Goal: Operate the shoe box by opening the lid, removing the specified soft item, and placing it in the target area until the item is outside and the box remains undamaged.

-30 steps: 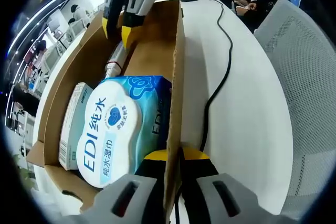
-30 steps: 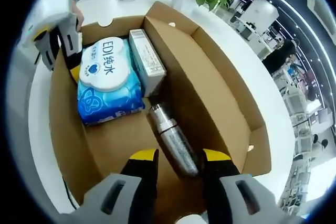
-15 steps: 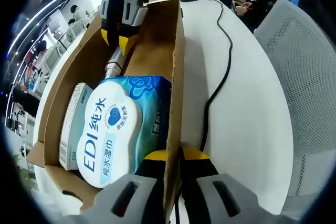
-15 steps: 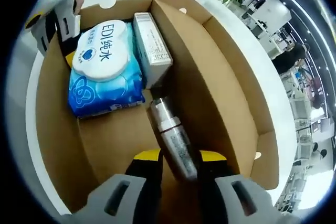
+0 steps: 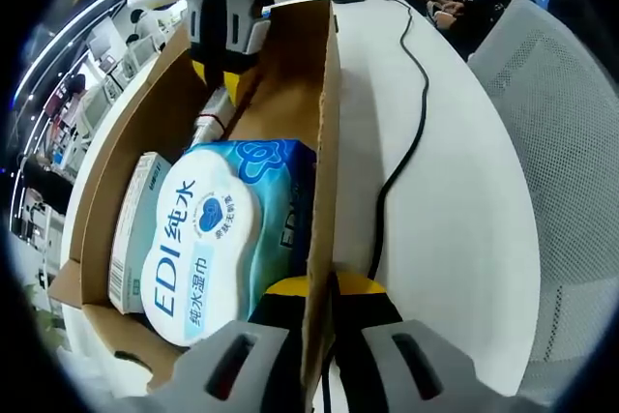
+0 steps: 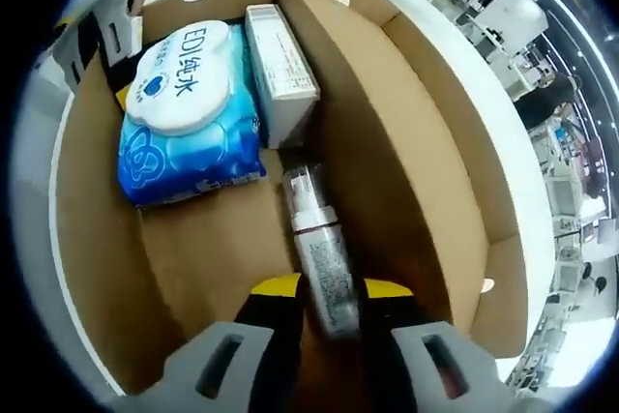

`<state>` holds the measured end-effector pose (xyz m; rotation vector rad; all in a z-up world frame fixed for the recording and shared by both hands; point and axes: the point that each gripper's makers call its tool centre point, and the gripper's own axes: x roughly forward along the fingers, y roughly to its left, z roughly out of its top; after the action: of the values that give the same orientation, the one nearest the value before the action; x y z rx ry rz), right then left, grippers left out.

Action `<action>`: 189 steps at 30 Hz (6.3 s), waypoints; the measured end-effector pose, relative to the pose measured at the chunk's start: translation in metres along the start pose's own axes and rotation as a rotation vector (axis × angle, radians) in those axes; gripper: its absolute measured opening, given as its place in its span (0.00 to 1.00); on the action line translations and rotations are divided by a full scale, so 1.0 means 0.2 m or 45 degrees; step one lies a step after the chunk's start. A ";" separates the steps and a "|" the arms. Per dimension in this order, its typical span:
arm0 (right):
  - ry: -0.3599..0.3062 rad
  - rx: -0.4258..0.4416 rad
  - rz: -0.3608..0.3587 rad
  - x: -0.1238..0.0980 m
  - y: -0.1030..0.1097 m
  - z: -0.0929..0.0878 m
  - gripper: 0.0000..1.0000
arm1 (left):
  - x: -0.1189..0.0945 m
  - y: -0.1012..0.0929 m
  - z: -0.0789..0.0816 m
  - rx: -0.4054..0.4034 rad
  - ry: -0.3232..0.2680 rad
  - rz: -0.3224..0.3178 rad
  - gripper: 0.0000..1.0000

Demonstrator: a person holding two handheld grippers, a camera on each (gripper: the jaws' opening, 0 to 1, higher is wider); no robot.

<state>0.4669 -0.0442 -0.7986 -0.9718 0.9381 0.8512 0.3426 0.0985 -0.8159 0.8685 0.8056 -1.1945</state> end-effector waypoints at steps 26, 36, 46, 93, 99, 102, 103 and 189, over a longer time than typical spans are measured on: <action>0.169 0.347 0.261 0.02 0.23 -0.06 0.20 | 0.00 0.01 0.00 0.010 -0.004 -0.001 0.04; 0.210 0.352 0.299 0.02 0.22 -0.07 0.20 | 0.00 0.01 0.00 0.019 -0.006 0.002 0.03; 0.212 0.316 0.307 0.02 0.23 -0.07 0.20 | 0.00 0.00 0.00 0.027 -0.009 0.002 0.03; 0.143 0.615 0.204 -0.22 0.21 -0.09 0.17 | 0.00 0.00 -0.01 0.036 -0.012 0.001 0.03; 0.112 0.619 0.194 -0.27 0.22 -0.09 0.17 | 0.00 0.00 -0.01 0.039 -0.011 -0.002 0.03; 0.098 0.662 0.197 -0.29 0.21 -0.09 0.17 | 0.00 0.00 -0.01 0.036 -0.011 -0.002 0.03; 0.093 0.669 0.198 -0.29 0.21 -0.09 0.17 | 0.00 0.00 -0.01 0.036 -0.011 -0.001 0.03; -0.568 0.932 -0.198 -1.02 0.21 -0.25 0.17 | -0.01 0.00 -0.02 0.016 -0.002 0.002 0.03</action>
<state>0.3447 -0.1113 -0.6353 -0.2003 0.6882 0.4922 0.3428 0.1019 -0.8163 0.8778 0.7969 -1.1999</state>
